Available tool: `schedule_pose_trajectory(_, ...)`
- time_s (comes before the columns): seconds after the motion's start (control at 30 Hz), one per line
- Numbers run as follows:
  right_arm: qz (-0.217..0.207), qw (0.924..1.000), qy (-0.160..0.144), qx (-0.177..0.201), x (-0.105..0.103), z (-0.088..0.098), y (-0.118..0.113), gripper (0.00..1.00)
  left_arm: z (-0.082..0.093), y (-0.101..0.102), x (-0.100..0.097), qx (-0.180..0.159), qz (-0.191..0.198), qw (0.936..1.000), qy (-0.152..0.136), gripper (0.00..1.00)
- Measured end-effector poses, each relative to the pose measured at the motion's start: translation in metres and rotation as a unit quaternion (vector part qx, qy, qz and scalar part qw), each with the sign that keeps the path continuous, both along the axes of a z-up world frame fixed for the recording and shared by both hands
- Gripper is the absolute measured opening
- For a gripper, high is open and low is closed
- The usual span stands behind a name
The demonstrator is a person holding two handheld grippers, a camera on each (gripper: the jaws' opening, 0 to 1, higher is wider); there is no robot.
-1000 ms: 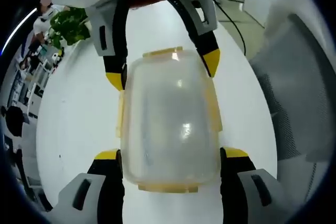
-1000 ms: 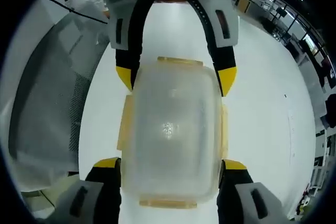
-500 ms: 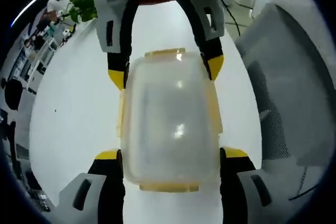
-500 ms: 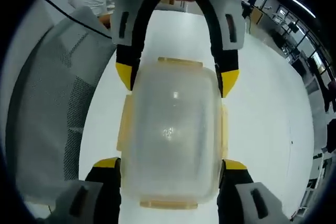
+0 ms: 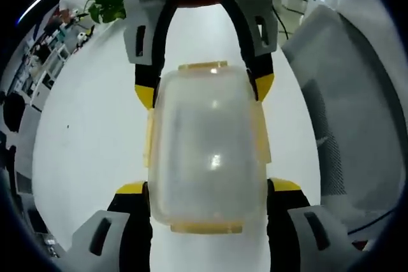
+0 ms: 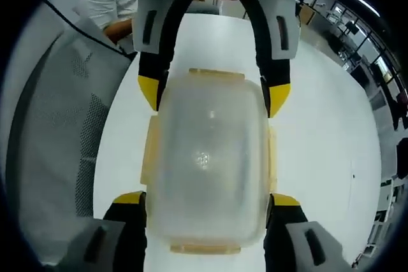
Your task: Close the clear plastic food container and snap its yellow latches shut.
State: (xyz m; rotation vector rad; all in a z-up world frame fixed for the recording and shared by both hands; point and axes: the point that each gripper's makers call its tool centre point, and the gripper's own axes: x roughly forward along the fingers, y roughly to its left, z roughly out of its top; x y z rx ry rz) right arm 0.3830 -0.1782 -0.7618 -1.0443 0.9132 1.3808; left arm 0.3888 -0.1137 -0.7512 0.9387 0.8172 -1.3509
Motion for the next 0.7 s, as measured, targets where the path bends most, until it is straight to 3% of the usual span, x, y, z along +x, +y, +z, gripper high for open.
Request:
schedule_pose_trajectory(0.4, -0.001, 0.9999, -0.003, -0.012, 0.061, -0.001, 0.001, 0.75, 0.0, -0.001, 0.062, 0.001, -0.004, 1.0, 0.006, 0.72)
schedule_pose_trajectory(0.7, -0.011, 0.9999, -0.006, 0.003, 0.11, -0.001, 0.006, 0.76, -0.001, 0.003, 0.112, 0.009, -0.009, 0.9999, 0.012, 0.73)
